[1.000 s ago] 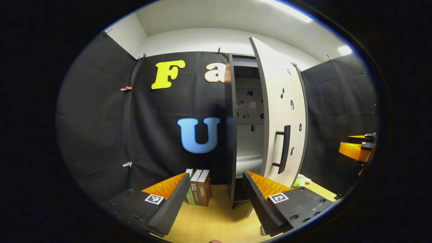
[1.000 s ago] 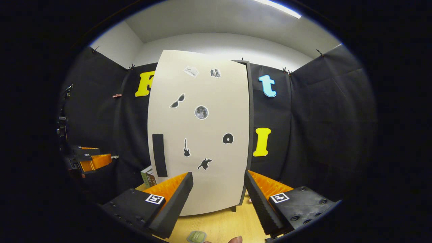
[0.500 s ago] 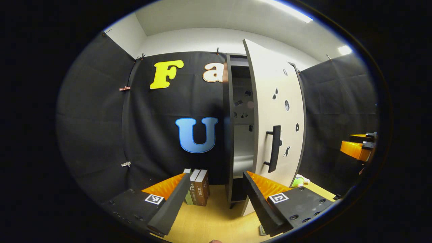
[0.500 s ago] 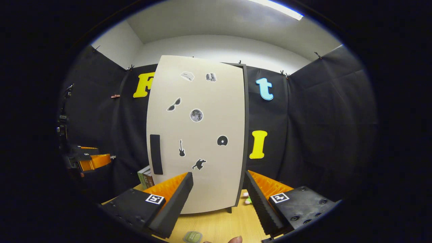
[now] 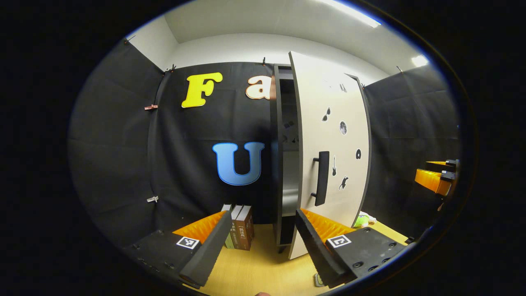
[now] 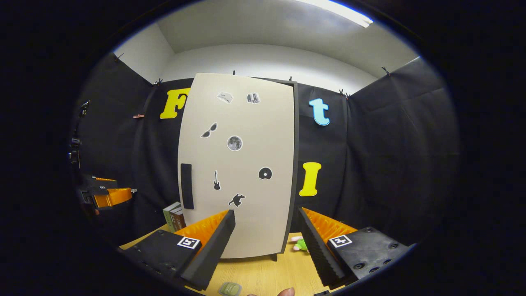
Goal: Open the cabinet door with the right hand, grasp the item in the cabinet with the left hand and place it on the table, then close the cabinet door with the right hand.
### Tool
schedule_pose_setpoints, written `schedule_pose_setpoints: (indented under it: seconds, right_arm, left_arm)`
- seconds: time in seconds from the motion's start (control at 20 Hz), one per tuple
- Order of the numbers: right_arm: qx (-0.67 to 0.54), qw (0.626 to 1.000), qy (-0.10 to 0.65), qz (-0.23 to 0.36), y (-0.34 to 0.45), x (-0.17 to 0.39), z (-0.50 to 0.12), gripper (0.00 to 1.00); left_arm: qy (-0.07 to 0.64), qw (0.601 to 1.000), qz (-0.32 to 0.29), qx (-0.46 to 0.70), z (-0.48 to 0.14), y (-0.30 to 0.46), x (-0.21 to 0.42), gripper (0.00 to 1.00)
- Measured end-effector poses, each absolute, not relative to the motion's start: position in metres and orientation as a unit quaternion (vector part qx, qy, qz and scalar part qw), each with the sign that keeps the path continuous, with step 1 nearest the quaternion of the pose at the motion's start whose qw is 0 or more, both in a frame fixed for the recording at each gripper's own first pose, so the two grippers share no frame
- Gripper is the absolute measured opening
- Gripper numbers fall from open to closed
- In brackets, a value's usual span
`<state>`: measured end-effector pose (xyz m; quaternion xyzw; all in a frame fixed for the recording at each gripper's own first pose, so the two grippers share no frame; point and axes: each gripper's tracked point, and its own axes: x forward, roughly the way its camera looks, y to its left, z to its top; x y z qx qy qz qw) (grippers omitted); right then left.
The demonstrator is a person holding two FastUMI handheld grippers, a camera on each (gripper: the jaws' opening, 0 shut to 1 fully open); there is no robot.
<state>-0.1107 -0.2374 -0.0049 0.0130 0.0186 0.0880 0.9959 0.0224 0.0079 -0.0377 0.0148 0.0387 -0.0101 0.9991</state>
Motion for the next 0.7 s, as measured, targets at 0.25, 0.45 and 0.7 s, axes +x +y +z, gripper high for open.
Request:
schedule_pose_setpoints:
  seconds: [0.25, 0.45, 0.7]
  right_arm:
    - [0.012, 0.996, 0.017, 0.085, -0.245, -0.121, -0.002, 0.98]
    - [0.013, 0.996, 0.016, 0.085, -0.251, -0.130, 0.001, 0.98]
    - [0.011, 0.996, 0.018, 0.086, -0.256, -0.140, 0.002, 0.98]
  left_arm:
    - [0.038, 0.999, -0.011, 0.016, -0.037, 0.007, 0.020, 0.97]
    - [0.037, 0.999, -0.014, 0.016, -0.037, 0.005, 0.019, 0.97]
    - [0.038, 0.999, -0.016, 0.017, -0.037, 0.003, 0.015, 0.97]
